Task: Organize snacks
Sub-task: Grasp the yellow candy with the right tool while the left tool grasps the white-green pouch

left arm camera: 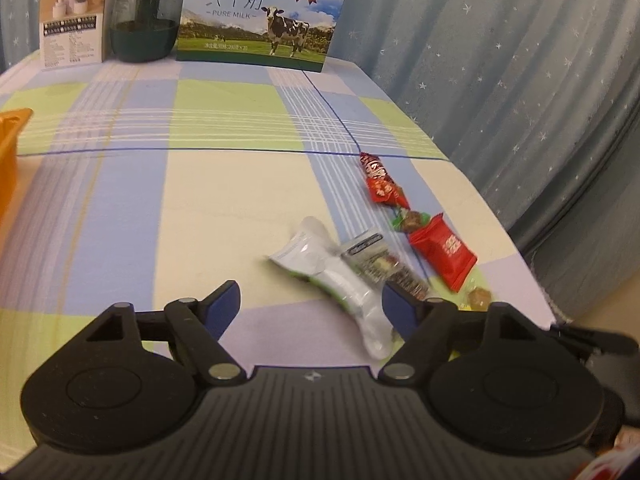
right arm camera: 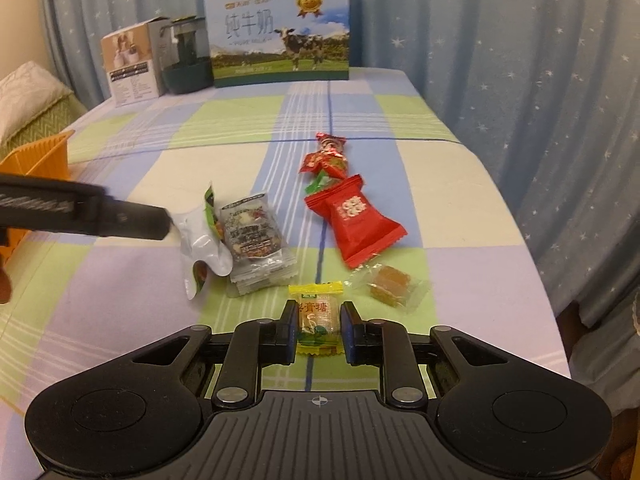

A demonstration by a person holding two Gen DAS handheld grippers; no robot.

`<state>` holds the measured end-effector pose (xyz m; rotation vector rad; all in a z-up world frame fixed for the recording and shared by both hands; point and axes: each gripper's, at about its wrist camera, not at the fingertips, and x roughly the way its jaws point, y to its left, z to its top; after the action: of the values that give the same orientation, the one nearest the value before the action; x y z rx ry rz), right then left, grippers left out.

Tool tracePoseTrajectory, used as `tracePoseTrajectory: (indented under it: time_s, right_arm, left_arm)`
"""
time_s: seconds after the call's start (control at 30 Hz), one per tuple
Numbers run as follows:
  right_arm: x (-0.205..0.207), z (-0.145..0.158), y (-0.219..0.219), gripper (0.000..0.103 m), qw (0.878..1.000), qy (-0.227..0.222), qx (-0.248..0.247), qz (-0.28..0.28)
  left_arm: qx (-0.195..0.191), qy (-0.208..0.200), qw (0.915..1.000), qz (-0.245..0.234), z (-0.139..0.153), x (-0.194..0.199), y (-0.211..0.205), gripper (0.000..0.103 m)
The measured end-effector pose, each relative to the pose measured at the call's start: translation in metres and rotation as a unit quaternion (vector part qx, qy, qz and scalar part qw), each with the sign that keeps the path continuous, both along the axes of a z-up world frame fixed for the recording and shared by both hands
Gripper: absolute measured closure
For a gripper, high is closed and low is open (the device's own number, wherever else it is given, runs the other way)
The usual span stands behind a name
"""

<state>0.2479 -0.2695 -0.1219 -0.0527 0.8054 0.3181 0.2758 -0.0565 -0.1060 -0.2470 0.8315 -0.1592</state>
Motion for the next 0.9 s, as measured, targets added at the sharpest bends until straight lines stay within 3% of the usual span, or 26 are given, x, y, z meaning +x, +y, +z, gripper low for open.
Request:
tracePoseTrajectory:
  time_s: [0.2, 0.27, 0.6, 0.7, 0.77, 0.9]
  right_arm:
    - [-0.002, 0.002, -0.003, 0.081, 1.000, -0.004, 0.004, -0.008]
    - [-0.002, 0.002, -0.003, 0.081, 1.000, -0.003, 0.005, -0.010]
    - [-0.001, 0.002, 0.000, 0.081, 1.000, -0.005, 0.010, -0.014]
    - [0.000, 0.001, 0.002, 0.081, 1.000, -0.003, 0.009, -0.014]
    - [0.000, 0.001, 0.005, 0.081, 1.000, -0.002, 0.007, -0.013]
    - [0.001, 0.002, 0.005, 0.081, 1.000, -0.001, 0.007, -0.016]
  left_arm:
    - [-0.032, 0.010, 0.9992, 0.022, -0.012, 0.019, -0.011, 0.038]
    - [-0.018, 0.017, 0.9995, 0.022, -0.017, 0.025, -0.016, 0.050]
    - [0.029, 0.002, 0.9995, -0.013, -0.021, 0.020, -0.011, 0.060]
    - [0.053, -0.004, 0.9980, -0.033, -0.018, 0.022, -0.018, 0.065]
    - [0.064, -0.002, 0.9968, -0.048, -0.018, 0.023, -0.023, 0.076]
    - [0.087, -0.001, 0.9943, -0.061, -0.015, 0.017, -0.023, 0.077]
